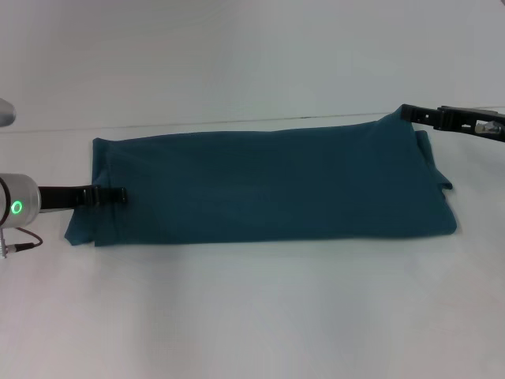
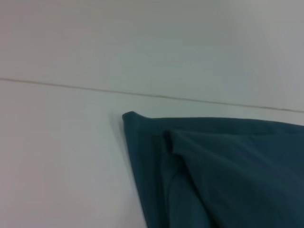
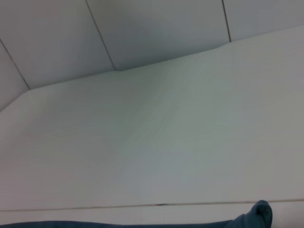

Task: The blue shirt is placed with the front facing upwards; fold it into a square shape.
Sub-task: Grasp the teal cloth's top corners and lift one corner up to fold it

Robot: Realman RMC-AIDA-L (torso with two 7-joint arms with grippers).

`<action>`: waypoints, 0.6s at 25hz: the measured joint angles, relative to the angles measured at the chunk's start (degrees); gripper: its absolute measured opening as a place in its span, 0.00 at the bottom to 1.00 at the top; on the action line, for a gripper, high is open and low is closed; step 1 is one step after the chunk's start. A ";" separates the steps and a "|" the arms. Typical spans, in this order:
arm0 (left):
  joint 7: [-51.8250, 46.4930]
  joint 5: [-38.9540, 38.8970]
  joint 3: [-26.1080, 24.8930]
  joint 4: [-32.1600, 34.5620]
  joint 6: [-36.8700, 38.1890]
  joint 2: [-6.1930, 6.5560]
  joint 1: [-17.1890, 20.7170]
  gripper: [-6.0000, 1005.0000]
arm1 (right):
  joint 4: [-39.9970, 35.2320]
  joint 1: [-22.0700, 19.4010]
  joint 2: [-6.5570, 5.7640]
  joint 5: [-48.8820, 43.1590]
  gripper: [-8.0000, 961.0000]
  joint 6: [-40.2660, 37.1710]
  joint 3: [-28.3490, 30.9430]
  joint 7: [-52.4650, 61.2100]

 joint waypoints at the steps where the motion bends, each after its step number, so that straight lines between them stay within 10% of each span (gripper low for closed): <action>1: 0.00 0.06 0.01 -0.17 -0.25 0.01 -0.07 0.91 | 0.04 0.00 0.00 0.00 0.88 0.00 -0.09 0.00; 15: 0.58 0.06 0.07 -4.51 -3.51 -0.06 -1.27 0.90 | 0.42 0.17 -0.09 0.00 0.81 -1.21 -0.29 -0.15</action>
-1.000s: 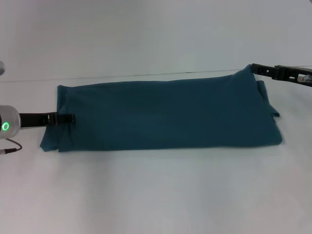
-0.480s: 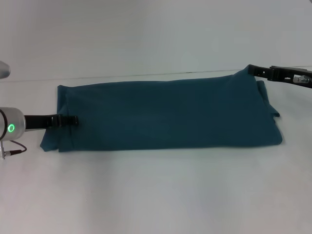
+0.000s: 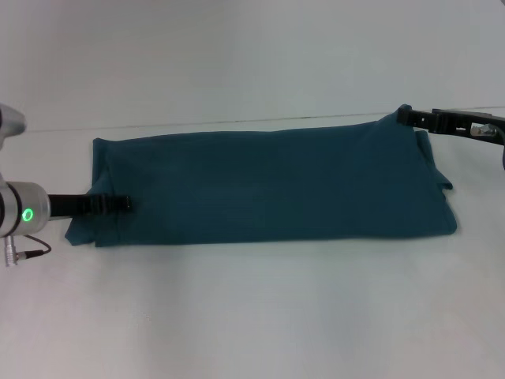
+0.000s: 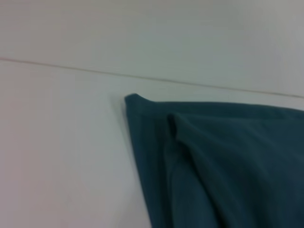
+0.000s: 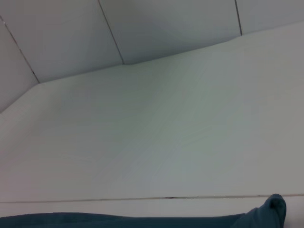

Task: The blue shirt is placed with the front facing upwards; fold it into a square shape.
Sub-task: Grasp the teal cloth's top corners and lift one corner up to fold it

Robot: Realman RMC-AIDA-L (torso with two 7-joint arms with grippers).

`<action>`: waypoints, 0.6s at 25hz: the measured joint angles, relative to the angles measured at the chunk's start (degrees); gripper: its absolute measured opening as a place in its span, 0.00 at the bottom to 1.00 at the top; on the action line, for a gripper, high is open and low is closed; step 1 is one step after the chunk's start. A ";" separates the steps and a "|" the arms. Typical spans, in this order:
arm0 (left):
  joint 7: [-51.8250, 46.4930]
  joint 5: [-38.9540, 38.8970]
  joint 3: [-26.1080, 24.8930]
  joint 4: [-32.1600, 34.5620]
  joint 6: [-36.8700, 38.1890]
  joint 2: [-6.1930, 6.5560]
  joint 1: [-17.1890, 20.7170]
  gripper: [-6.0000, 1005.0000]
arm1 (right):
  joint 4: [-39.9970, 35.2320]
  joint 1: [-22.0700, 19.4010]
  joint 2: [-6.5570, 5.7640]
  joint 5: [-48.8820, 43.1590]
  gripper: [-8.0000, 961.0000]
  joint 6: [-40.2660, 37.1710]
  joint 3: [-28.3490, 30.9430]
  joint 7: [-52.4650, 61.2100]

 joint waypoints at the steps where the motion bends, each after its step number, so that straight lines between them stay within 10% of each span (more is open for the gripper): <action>1: 0.68 -0.09 0.01 -0.24 -0.01 -0.08 -0.12 0.90 | 0.17 0.01 0.00 0.00 0.81 0.00 -0.02 -0.05; 15: 6.65 -5.30 -0.60 -0.20 1.08 -0.79 -0.33 0.60 | 2.17 -0.04 0.00 0.24 0.80 0.07 -0.32 -0.24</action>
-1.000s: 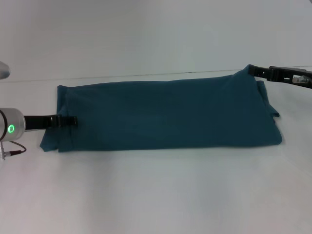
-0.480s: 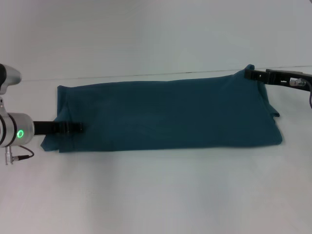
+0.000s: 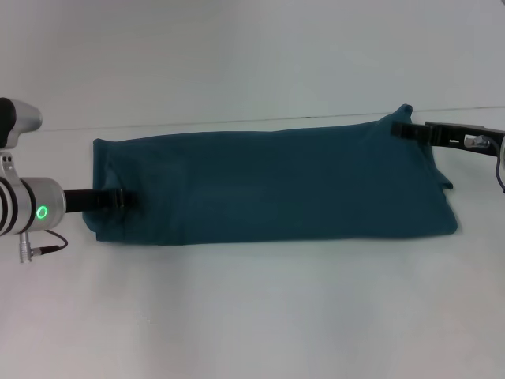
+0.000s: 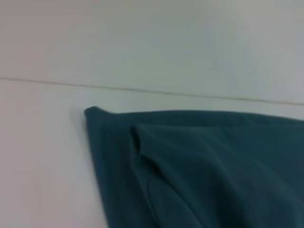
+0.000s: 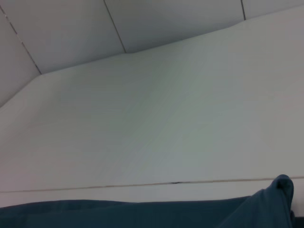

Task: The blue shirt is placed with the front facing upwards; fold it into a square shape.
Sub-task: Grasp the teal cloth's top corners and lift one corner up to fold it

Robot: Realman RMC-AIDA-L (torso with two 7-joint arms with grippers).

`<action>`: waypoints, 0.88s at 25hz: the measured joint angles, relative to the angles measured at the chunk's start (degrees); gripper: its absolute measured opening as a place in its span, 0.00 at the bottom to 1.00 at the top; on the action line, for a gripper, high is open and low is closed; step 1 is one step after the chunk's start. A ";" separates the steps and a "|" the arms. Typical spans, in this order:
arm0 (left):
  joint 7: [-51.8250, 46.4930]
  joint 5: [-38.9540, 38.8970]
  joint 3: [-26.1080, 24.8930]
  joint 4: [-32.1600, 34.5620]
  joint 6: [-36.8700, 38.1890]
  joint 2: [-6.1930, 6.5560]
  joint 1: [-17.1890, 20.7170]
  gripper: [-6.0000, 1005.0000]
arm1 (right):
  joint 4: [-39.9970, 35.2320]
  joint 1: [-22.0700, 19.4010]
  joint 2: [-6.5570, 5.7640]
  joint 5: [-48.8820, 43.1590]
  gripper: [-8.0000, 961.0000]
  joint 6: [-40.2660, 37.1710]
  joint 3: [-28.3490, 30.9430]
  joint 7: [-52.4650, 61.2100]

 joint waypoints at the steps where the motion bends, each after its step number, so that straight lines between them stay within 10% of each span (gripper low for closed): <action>1: 0.55 -0.84 -0.01 0.08 0.29 0.02 0.10 0.56 | 0.01 -0.09 0.00 0.12 0.79 -0.02 0.01 0.00; 13: 1.05 -5.20 0.00 8.00 6.51 -0.57 3.41 0.12 | 0.25 -1.24 0.09 4.11 0.73 0.06 0.51 -1.32; 22: -4.68 -4.45 0.59 16.36 11.25 -1.33 6.97 0.11 | 11.71 -2.76 0.21 25.95 0.69 0.72 0.52 -30.09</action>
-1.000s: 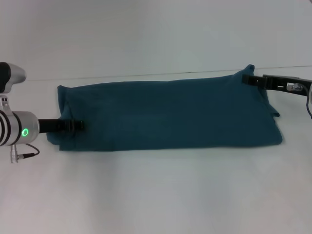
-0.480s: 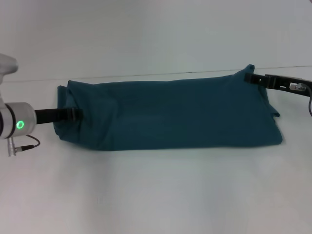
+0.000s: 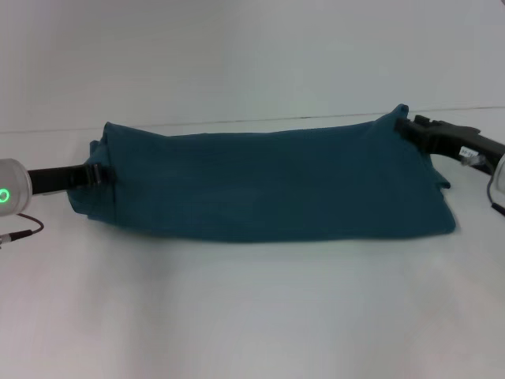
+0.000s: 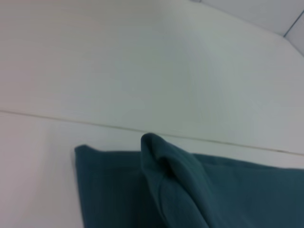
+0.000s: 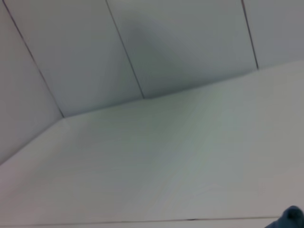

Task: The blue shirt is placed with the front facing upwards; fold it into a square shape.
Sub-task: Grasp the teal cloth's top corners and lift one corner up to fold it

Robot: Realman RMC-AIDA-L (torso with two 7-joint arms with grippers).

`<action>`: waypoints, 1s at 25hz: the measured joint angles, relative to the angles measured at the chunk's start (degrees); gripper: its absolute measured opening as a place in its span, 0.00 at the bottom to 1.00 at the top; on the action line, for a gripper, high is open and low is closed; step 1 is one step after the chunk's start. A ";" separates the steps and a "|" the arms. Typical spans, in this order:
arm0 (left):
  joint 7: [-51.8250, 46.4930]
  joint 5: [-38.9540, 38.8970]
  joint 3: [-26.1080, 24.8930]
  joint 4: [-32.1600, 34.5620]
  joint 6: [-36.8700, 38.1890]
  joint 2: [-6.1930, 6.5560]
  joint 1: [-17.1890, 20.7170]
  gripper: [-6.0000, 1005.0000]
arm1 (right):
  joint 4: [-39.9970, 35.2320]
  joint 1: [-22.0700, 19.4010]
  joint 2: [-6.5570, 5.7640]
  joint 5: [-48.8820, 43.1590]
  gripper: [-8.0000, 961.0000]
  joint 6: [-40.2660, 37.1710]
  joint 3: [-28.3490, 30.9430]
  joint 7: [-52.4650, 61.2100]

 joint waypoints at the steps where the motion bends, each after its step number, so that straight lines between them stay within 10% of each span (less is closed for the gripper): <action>1: -0.25 0.01 0.02 0.99 0.56 -0.26 0.33 0.11 | 2.69 0.19 0.02 3.38 0.64 -0.04 -0.06 -4.70; 6: -2.08 0.25 0.11 6.72 3.60 -1.76 1.83 0.11 | 14.28 2.16 0.79 16.76 0.43 -0.86 -0.42 -26.86; 8: -3.30 0.27 0.76 9.04 5.01 -2.16 2.40 0.11 | 19.55 3.66 0.96 22.63 0.18 -1.87 -0.37 -36.95; 14: -8.14 -0.05 6.41 15.47 6.94 -2.35 4.29 0.11 | 31.63 9.56 1.33 33.55 0.01 -2.45 0.03 -57.71; 25: -10.52 -3.14 9.22 23.18 10.75 -2.58 4.31 0.11 | 39.58 20.16 1.81 35.17 0.01 4.31 0.15 -62.67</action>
